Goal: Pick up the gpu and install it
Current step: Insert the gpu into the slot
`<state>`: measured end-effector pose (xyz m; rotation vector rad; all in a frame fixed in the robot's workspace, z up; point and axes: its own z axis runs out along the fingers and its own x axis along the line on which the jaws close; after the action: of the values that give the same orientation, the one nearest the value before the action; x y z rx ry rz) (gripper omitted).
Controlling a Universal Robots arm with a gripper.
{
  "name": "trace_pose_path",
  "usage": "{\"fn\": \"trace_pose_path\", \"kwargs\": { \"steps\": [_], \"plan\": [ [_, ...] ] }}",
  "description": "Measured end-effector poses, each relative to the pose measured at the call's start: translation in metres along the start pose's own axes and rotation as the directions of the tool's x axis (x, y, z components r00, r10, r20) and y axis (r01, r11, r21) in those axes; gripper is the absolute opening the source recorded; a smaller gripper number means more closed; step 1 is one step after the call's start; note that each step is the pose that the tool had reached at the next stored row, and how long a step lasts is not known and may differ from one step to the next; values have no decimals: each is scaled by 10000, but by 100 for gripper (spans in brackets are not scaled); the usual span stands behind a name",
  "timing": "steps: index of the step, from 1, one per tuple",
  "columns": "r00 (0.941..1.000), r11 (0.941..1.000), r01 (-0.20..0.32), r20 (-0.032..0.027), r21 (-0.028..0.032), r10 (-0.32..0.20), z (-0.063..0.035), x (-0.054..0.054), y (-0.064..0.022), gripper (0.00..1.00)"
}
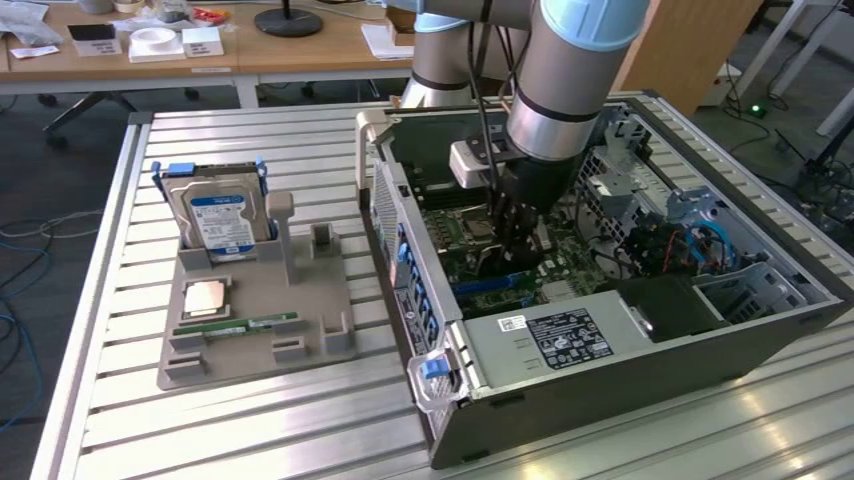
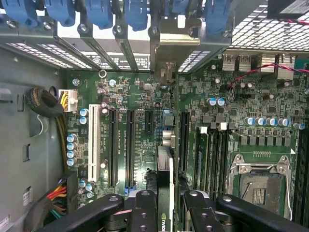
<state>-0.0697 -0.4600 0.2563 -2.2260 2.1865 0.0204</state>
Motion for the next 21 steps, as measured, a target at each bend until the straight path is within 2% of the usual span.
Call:
{"fn": "trace_pose_path", "kwargs": {
  "steps": [21],
  "plan": [
    [10000, 10000, 0, 2, 1, 0, -17, -1, 19, 26]
  ]
}}
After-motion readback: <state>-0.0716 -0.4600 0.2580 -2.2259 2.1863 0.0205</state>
